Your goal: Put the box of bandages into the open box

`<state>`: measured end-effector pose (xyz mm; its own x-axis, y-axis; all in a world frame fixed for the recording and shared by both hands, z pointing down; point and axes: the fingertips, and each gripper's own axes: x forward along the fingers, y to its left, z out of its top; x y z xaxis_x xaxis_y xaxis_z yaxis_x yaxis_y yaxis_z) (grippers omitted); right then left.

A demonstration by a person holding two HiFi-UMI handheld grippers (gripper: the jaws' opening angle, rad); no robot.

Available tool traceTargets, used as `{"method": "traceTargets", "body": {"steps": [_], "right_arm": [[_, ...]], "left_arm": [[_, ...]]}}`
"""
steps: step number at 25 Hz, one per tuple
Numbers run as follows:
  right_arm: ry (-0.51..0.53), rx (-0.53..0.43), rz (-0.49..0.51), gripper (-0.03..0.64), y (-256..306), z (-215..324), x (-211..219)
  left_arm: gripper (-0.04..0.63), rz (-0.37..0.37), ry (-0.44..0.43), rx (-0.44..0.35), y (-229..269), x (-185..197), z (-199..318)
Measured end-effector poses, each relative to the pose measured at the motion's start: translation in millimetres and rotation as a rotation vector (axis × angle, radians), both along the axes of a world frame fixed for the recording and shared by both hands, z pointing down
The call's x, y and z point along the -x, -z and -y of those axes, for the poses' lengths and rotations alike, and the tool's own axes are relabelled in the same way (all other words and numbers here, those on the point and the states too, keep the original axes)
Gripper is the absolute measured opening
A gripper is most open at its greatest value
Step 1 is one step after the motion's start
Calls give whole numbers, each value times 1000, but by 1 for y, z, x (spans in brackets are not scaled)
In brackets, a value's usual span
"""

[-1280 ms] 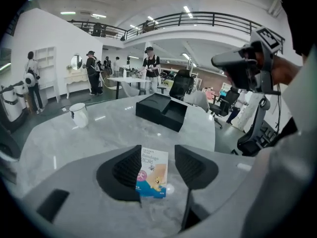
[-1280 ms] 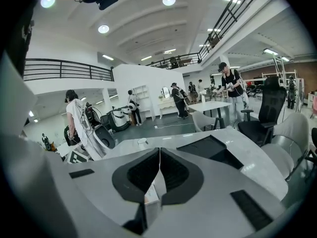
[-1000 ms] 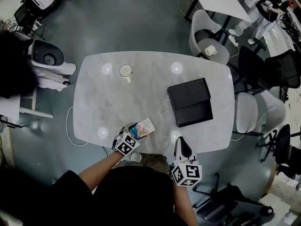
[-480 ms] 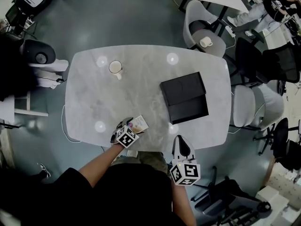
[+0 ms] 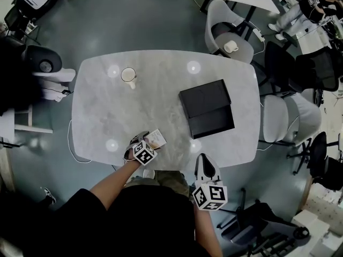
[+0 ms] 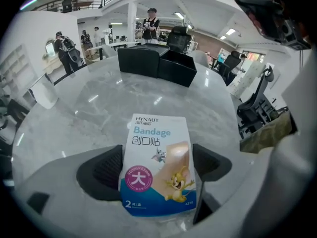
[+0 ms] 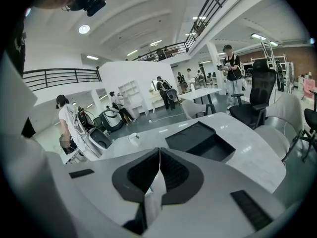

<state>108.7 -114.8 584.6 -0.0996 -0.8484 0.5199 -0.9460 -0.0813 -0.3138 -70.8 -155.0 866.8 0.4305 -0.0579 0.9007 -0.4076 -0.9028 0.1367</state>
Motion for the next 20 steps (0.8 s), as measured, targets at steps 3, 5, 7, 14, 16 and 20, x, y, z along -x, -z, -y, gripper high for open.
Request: {"method": "traceTargets", "body": {"steps": [3,5,7,14,16,20], "right_arm": [[-1,-15,-6,13,7,-10,6],[-5,-28,-3,14,11,-19,12],[-5,-40,-2,13,14,-28,19],[6,-98,-38,14,41,-68,52],[3,-108,-49,14,46,-85,61],[-42,-112,-77,13,58,-121,67]], "left_arm": [[448,-18,21,1,8,2,2],[446,-36,17,-30,17,3,4],[445,-59,9,-63,27,3,6],[445,-145,8,-144,83,17,-8],[445,-165,3,-163,97,24,-20],[445,-190,-5,-175,118,41,-45]]}}
